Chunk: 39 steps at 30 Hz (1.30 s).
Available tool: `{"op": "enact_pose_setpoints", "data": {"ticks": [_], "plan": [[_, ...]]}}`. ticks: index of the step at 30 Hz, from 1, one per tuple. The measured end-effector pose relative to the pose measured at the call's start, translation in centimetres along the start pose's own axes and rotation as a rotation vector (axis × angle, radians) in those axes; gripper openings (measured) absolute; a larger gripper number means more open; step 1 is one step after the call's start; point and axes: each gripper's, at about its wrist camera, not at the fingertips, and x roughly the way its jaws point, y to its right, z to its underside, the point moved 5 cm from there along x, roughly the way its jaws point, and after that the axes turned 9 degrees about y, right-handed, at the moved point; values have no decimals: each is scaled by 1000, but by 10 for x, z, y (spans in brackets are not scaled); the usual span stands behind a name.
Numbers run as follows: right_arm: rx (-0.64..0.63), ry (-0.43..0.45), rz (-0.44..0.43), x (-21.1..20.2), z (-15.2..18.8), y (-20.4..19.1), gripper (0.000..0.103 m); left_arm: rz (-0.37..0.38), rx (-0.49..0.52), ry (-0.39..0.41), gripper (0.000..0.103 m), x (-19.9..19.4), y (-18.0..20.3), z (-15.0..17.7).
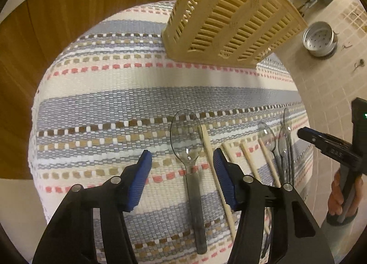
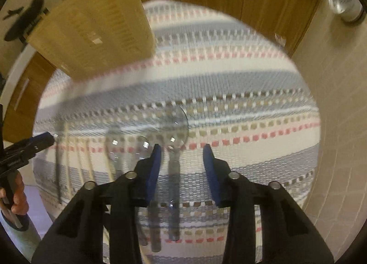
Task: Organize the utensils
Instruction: 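Lower the right tool and grasp a clear plastic spoon while the left tool grasps another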
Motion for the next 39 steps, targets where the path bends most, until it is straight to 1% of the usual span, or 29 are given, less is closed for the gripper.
{"op": "enact_pose_setpoints", "data": {"ticks": [2,4,9,11,16,18,20,21,22,24,29,30,32,33,34,35,36,37,39], "plan": [[-1,-34,-15,11,3,0,33,-6,11,-9,53,2,2,0],[4,-45,-37,17,5,-2,33,-12,14,-17,53,3,4,-1],[-59,-28,33,31,4,-11,28,-34,41,-26,53,7,8,-2],[-83,-25,48,33,4,-17,23,-55,67,-29,53,11,15,-2],[-88,-25,49,38,0,-20,23,-119,125,-41,53,16,27,-1],[-93,-21,48,39,-2,-21,23,-159,160,-37,50,19,32,0],[-99,-15,47,31,-1,-19,23,-188,184,-30,50,21,36,1],[-104,-11,49,32,-1,-20,22,-205,197,-22,48,21,38,2],[-106,-8,49,30,1,-19,21,-231,209,-11,35,22,39,1],[-106,-4,46,28,3,-19,20,-271,219,3,27,21,38,1],[-94,1,51,25,6,-12,19,-235,193,0,27,20,32,-2],[-90,-1,49,25,5,-10,19,-231,183,0,27,20,31,-3],[-73,-8,38,25,3,-6,19,-216,171,-4,34,22,30,-5],[-64,-12,31,25,1,-4,19,-183,156,-15,45,23,31,-6],[-60,-18,27,26,0,-2,19,-168,143,-15,54,23,29,-7],[-60,-26,25,27,-2,-1,19,-177,137,-8,57,18,22,-11],[-62,-34,24,28,-4,0,19,-199,135,1,58,18,20,-15],[-62,-37,27,28,-6,0,20,-204,129,1,58,18,23,-16],[-53,-43,35,30,-11,2,20,-178,92,-13,58,22,20,-22]]}}
